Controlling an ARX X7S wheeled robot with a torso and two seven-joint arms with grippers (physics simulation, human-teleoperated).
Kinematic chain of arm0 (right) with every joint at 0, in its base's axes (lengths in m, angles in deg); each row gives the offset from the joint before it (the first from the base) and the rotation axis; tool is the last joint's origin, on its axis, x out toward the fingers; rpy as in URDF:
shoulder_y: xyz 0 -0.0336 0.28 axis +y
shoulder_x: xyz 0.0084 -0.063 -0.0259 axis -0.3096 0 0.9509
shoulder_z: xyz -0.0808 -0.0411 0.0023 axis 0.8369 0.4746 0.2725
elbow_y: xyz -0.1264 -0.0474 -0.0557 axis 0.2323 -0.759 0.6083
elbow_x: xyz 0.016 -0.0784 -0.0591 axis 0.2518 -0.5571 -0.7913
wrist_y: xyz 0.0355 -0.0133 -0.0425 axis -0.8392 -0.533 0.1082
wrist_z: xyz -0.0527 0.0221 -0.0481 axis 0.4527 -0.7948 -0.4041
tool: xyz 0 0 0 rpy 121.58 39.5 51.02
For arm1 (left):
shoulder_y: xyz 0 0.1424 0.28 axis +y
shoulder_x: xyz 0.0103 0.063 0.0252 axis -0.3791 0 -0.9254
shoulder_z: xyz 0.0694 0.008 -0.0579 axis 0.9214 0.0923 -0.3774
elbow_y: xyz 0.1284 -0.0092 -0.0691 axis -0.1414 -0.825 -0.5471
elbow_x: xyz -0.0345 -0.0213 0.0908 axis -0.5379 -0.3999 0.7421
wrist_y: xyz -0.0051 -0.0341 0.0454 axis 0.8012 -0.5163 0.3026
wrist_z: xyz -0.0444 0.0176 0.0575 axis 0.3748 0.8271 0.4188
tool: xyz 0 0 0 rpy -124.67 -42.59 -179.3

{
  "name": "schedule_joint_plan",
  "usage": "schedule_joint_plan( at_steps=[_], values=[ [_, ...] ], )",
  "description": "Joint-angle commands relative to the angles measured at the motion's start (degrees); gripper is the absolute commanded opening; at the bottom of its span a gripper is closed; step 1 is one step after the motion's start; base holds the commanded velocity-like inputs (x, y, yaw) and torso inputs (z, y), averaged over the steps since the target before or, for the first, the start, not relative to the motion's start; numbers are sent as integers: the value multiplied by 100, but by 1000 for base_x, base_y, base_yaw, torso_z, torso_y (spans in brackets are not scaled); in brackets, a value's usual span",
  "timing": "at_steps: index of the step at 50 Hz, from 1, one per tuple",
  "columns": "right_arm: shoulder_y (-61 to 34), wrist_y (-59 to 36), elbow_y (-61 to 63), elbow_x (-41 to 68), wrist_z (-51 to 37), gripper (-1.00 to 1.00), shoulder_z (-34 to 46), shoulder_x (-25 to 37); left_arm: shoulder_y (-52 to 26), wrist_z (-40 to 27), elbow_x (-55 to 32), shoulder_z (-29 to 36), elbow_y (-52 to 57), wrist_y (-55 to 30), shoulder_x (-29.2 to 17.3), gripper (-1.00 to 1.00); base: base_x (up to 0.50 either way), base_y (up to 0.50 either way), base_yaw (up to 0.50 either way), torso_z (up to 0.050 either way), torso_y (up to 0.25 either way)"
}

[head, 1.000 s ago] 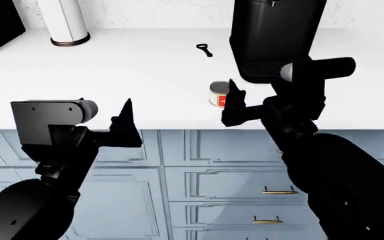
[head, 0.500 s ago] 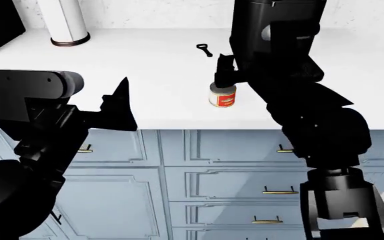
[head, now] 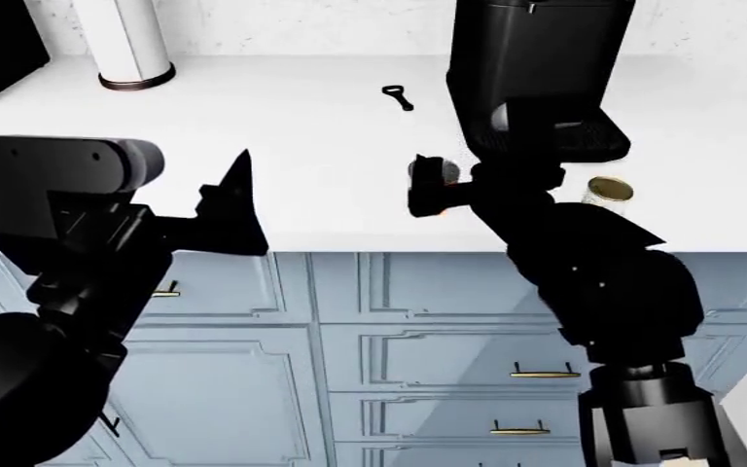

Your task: Pick the cans from the counter and place them in their designated side in the cabinet.

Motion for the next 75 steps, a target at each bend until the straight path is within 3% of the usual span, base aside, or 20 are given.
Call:
schedule_joint_plan(
  at_steps=[1,23,41,45,46,58,65,75],
  values=[
    [242,-21,61,39,-66,100,24,37,98,3,24,79,-29,128,-26,100,0,0,0,0,0],
    [-428,1197,-2185,-326,466,100,337,-248,221,67,296,354,-294,560,-48,100,0,0,0,0,0],
    [-1314,2607,-4841,-695,1089,100,674,-664,299,36,340,383,-417,712,-78,100,0,0,0,0,0],
    [-1340,2670,-4907,-685,1121,100,701,-690,321,30,321,359,-419,730,-91,100,0,0,0,0,0],
    [-1329,2652,-4860,-677,1120,-100,707,-688,327,26,310,348,-413,730,-93,100,0,0,0,0,0],
    [-881,1880,-3240,-484,868,-100,761,-448,390,45,318,334,-466,856,-125,100,0,0,0,0,0],
    [-654,819,-1331,-224,586,-100,792,-113,334,2,225,297,-443,833,-106,100,0,0,0,0,0],
    [-1094,-1051,898,457,234,-100,494,400,133,-14,121,350,-500,863,-7,100,0,0,0,0,0]
  ],
)
